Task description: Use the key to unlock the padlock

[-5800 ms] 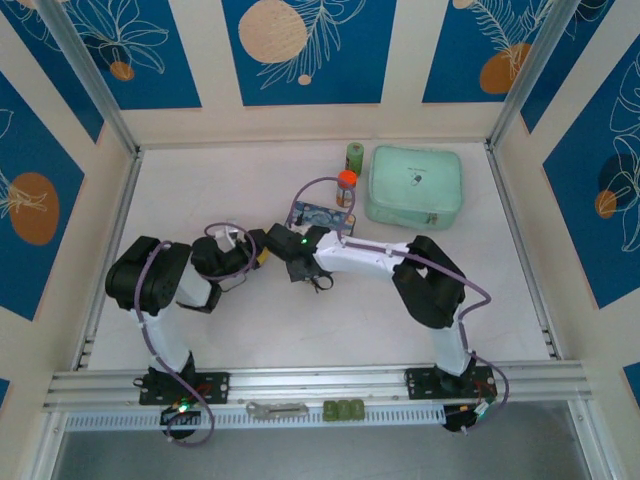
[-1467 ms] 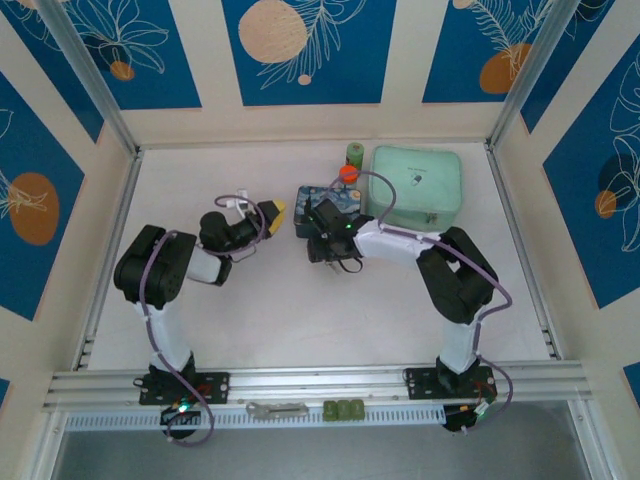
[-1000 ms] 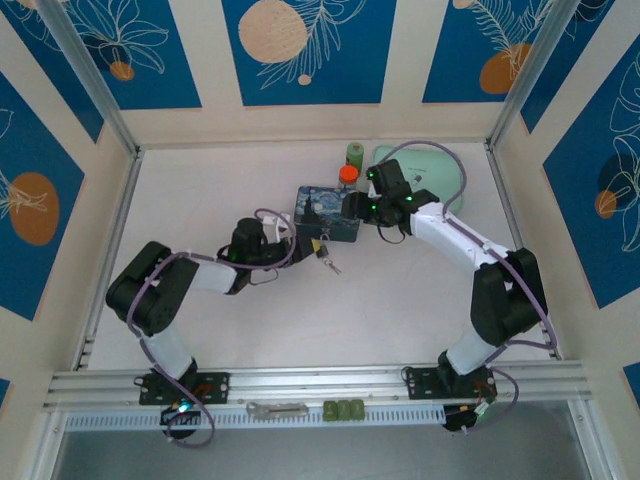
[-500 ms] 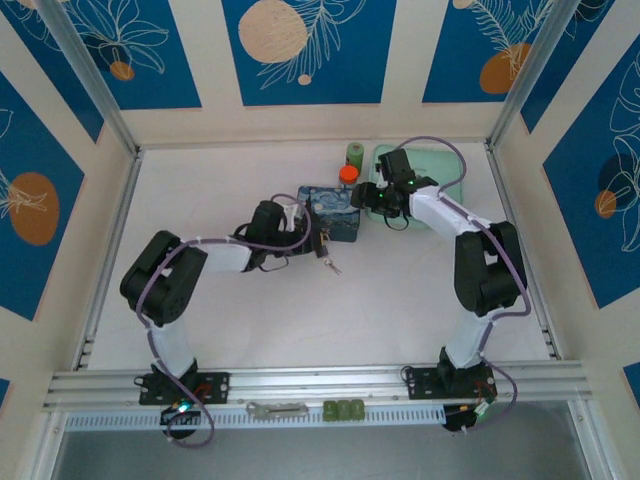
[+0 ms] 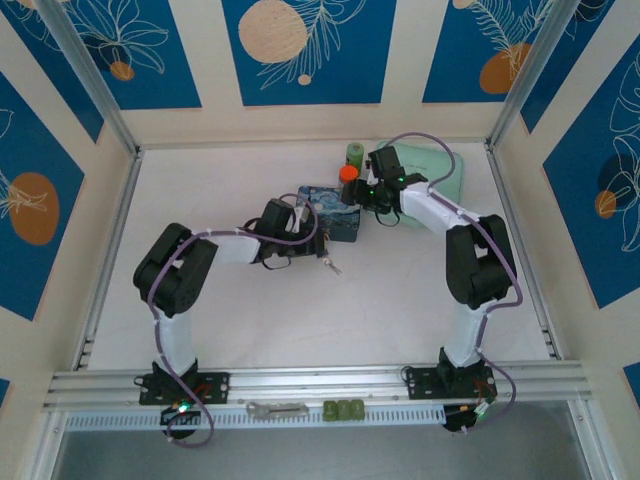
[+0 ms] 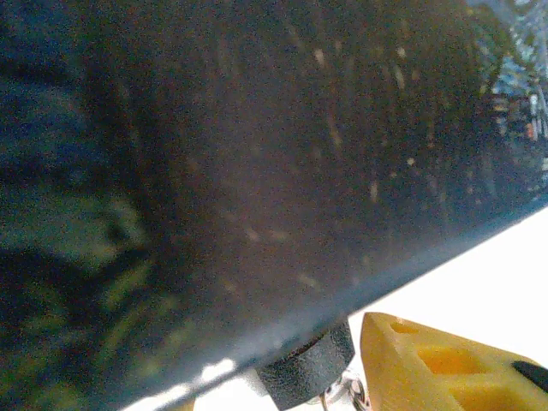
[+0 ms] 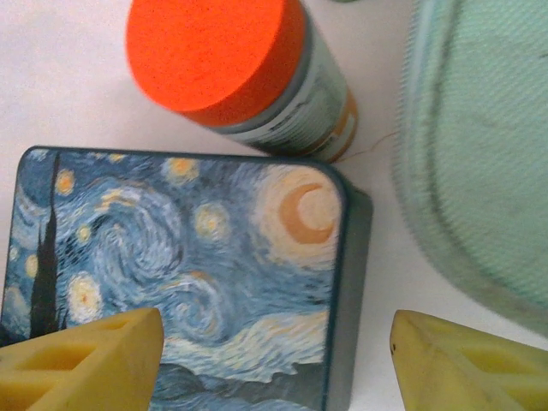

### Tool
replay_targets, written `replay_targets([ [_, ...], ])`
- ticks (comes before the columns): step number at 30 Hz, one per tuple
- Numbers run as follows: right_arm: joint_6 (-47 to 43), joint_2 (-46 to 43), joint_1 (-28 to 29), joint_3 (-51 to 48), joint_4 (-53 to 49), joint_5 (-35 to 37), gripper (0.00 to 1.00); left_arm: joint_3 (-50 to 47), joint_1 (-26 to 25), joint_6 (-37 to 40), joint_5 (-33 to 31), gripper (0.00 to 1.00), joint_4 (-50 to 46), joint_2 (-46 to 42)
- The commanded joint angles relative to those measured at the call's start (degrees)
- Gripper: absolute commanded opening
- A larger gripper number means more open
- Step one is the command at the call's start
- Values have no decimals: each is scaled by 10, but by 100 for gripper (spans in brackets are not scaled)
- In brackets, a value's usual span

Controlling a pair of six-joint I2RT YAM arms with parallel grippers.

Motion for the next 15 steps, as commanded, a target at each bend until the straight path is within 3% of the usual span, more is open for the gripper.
replay_targets([
  [1,4,-22,13,-7,3,10,71,8,-6,12,17,54,-34,7],
  [15,46,32,22,19,-28,36,71,61,-27,27,10,53,-92,48],
])
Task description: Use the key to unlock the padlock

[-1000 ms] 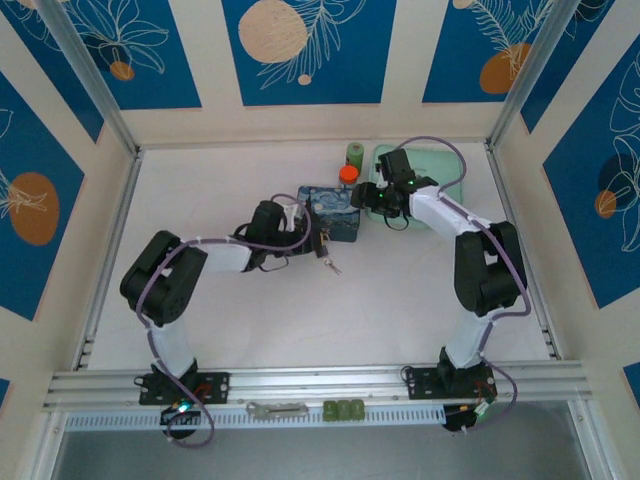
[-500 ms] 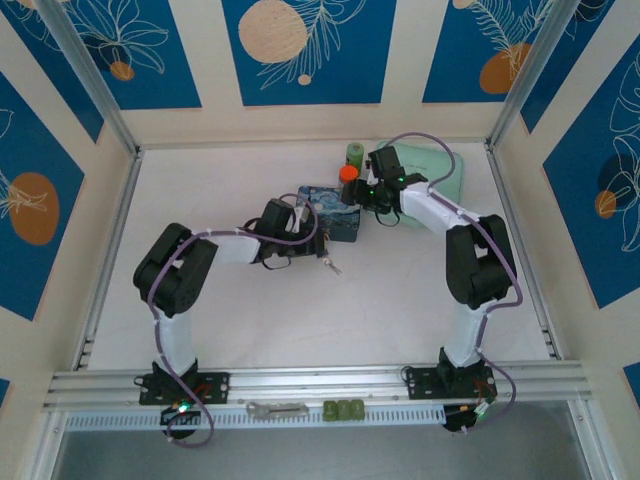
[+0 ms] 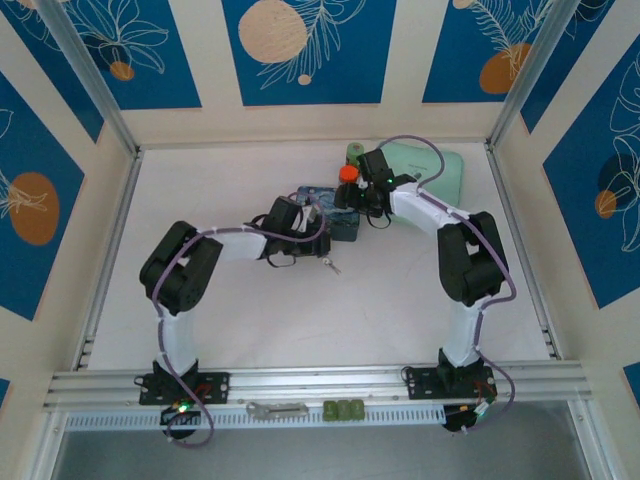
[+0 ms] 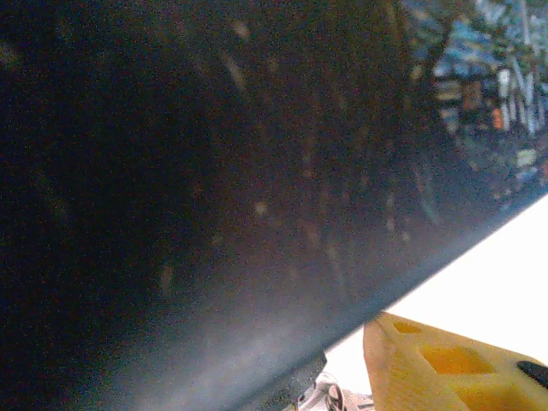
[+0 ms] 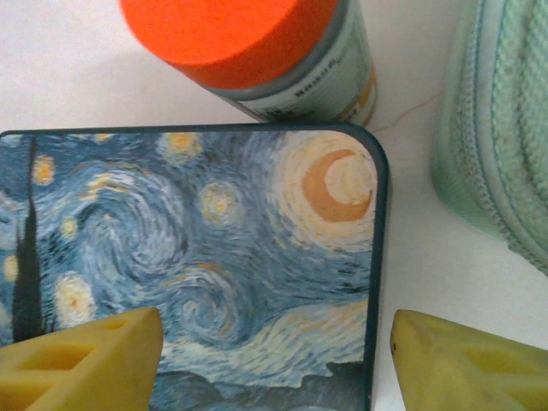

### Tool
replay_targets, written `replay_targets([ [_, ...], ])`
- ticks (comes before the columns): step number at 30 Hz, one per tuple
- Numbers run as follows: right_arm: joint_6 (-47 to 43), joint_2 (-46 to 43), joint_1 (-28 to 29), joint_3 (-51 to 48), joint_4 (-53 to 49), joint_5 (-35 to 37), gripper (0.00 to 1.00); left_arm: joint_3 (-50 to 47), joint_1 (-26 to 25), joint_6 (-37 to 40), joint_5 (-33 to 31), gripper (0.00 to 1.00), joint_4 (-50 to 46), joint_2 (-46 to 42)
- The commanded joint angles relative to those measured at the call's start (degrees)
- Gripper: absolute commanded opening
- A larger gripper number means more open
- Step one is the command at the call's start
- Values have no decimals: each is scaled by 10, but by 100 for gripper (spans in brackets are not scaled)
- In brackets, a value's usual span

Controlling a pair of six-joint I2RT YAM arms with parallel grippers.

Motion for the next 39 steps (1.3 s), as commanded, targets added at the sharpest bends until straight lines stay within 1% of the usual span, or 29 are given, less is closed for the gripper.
replay_targets([
  [1,16,6,0,1,-11,5,71,18,-11,12,1,52,-44,29],
  [4,19,12,2,-1,-11,7,71,39,-16,21,-7,50,-74,39],
  [7,24,15,4,-4,-7,3,71,53,-23,29,-7,42,-89,46],
  [10,29,19,7,-5,-6,2,71,48,-23,23,-3,32,-81,46],
  [14,33,24,9,-9,-7,2,71,24,-23,9,13,17,-42,38],
  [17,39,24,9,-16,-4,-3,71,3,-21,-12,38,1,6,35],
  [21,46,20,9,-27,2,-4,71,-34,-18,-65,48,0,95,29],
  [26,49,18,8,-30,-2,1,71,-80,-16,-125,31,0,193,17],
  [33,64,21,8,-31,-5,7,70,-158,-13,-220,-44,0,303,-17],
  [37,70,20,9,-32,-3,5,70,-196,-12,-283,-84,0,378,-15],
  [39,69,21,9,-31,-3,4,70,-207,-12,-313,-95,0,428,-6],
])
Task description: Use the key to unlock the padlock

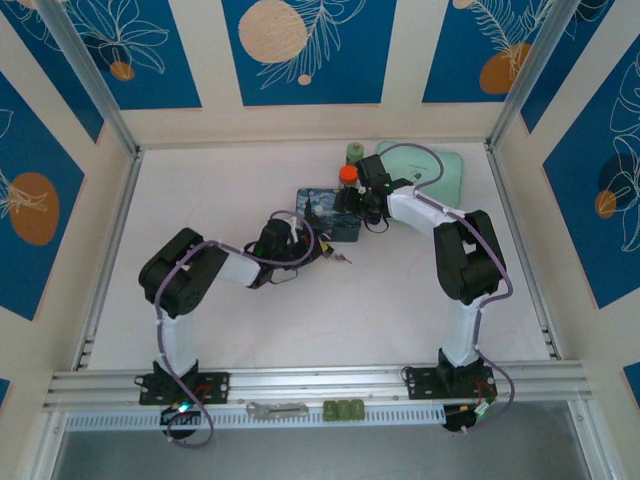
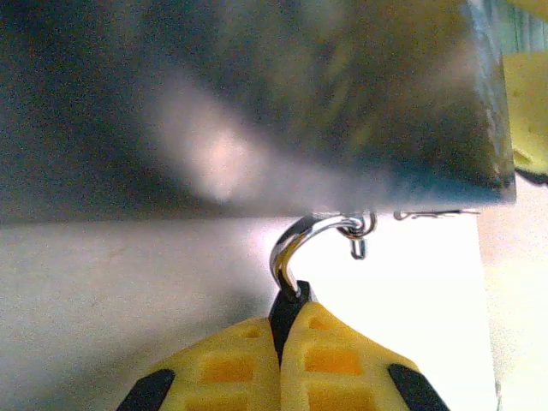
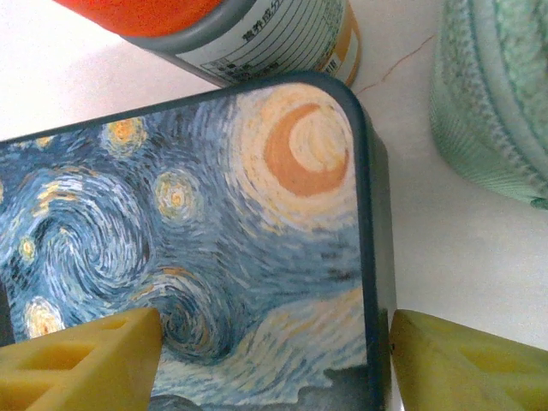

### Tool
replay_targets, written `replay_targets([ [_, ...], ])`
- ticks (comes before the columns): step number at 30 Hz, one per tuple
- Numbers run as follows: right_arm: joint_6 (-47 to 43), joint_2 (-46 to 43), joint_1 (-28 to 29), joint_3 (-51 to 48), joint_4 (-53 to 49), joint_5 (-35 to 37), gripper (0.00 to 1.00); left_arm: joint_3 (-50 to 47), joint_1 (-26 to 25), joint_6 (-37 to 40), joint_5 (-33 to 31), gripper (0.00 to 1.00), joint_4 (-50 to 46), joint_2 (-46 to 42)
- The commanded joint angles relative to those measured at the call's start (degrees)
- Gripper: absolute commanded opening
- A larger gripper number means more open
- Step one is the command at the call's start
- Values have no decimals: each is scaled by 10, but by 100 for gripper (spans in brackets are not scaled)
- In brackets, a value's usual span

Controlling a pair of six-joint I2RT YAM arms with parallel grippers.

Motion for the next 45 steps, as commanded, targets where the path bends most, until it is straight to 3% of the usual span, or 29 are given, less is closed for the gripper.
replay_targets([
  [1,9,12,3,-13,-14,6,70,-25,2,-91,-46,0,86,13],
  [9,9,14,3,-13,-19,9,70,-56,0,-166,-89,0,253,42],
  [19,6,13,4,0,-25,12,70,-106,12,-131,-102,0,213,-26],
  [24,-1,-6,6,1,-25,13,70,-130,39,-85,-51,0,107,-95],
  [30,-30,-68,10,-11,-16,22,75,-100,54,30,26,0,-157,-193],
  [33,-60,-102,17,-11,-28,37,81,-92,54,65,67,0,-242,-217],
  [41,-93,-199,38,-81,-42,56,84,-76,50,160,87,0,-410,-273],
  [45,-86,-256,55,-146,-22,95,84,-76,49,177,111,0,-420,-256],
])
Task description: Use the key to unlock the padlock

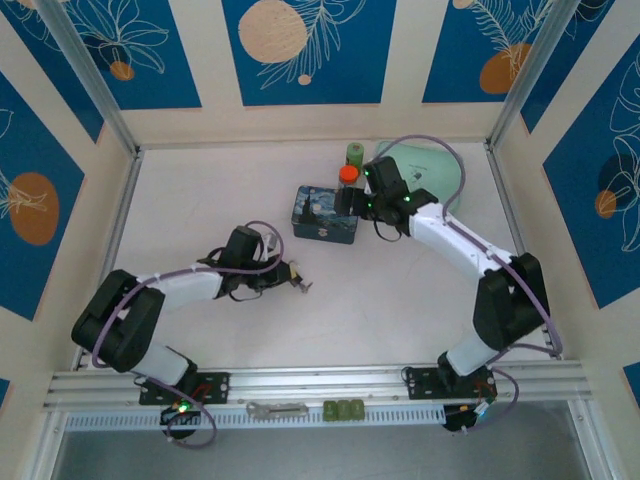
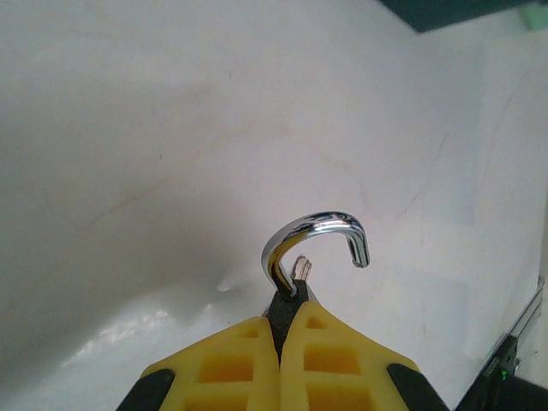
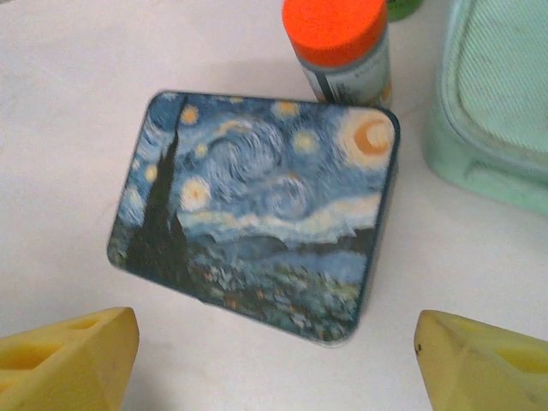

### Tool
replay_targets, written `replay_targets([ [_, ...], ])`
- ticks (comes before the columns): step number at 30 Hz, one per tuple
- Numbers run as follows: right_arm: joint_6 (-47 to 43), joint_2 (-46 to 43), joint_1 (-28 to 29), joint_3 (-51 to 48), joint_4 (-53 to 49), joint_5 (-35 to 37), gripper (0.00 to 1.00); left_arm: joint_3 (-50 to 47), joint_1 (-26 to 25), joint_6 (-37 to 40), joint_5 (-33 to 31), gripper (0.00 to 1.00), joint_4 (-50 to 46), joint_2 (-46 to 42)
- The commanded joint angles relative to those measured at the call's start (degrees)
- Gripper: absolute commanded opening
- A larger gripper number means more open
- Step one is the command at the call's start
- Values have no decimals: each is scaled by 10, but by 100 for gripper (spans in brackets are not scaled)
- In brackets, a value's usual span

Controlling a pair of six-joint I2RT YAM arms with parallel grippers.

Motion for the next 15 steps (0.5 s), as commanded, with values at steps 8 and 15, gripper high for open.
replay_targets([
  [8,0,-73,17,-78,8,75,85,29,-5,68,20,3,-51,46],
  [15,3,-69,12,-89,2,132,85,14,-3,66,-26,37,-44,25],
])
